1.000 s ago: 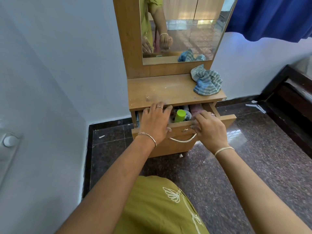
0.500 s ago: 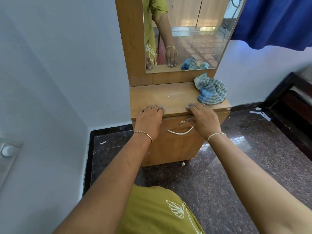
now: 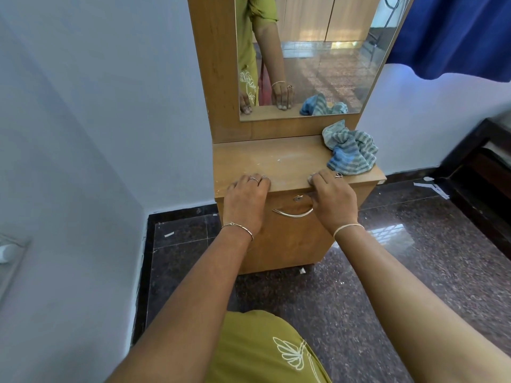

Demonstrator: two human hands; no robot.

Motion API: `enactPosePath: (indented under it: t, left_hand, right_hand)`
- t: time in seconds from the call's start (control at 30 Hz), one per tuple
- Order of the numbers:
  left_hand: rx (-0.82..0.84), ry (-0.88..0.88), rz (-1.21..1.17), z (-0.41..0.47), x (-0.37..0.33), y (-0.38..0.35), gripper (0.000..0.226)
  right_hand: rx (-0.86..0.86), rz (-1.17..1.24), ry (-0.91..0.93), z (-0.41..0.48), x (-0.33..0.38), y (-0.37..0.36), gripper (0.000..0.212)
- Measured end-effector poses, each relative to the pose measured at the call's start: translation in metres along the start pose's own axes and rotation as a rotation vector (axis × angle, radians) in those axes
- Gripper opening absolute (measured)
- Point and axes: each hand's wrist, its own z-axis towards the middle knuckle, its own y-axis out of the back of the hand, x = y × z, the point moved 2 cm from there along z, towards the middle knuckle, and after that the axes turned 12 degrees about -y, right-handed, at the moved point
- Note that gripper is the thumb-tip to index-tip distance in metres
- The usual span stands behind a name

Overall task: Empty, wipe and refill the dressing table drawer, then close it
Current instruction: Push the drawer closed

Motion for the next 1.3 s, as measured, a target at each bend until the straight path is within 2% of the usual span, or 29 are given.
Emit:
enactPosePath:
  t: [0.37, 0.77, 0.87, 0.93, 1.03, 1.2, 1.3]
  left_hand:
    - [-0.076, -0.038, 0.028, -0.002, 0.000, -0.005, 0.038]
    - [0.019, -0.079, 0.022, 0.001, 0.004, 0.002, 0.039]
    - [0.062, -0.071, -0.091, 0.002, 0.008, 0.003, 0.033]
    - [0.098, -0.044, -0.247, 0.006, 0.013, 0.007, 0.037]
    - [0.066, 0.018, -0.433, 0.007, 0.034, 0.018, 0.037]
    - [-0.064, 0.174, -0.196, -0.008, 0.096, 0.035, 0.042]
    - [-0.053, 0.249, -0.096, -0.013, 0.132, 0.050, 0.053]
  right_hand:
    - [-0.160, -0.027, 0.067, -0.001, -0.008, -0.012, 0.015]
    - [-0.003, -0.019, 0.027, -0.002, 0.002, 0.008, 0.028]
    - [0.067, -0.038, 0.021, -0.003, 0.003, 0.018, 0.041]
    - [0.094, -0.069, -0.002, 0.000, 0.008, 0.025, 0.048]
    - [0.097, -0.083, 0.017, 0.007, 0.031, 0.029, 0.048]
    - [0.077, 0.046, 0.199, 0.031, 0.097, 0.017, 0.045]
    - [0.103, 0.117, 0.317, 0.054, 0.147, 0.012, 0.051]
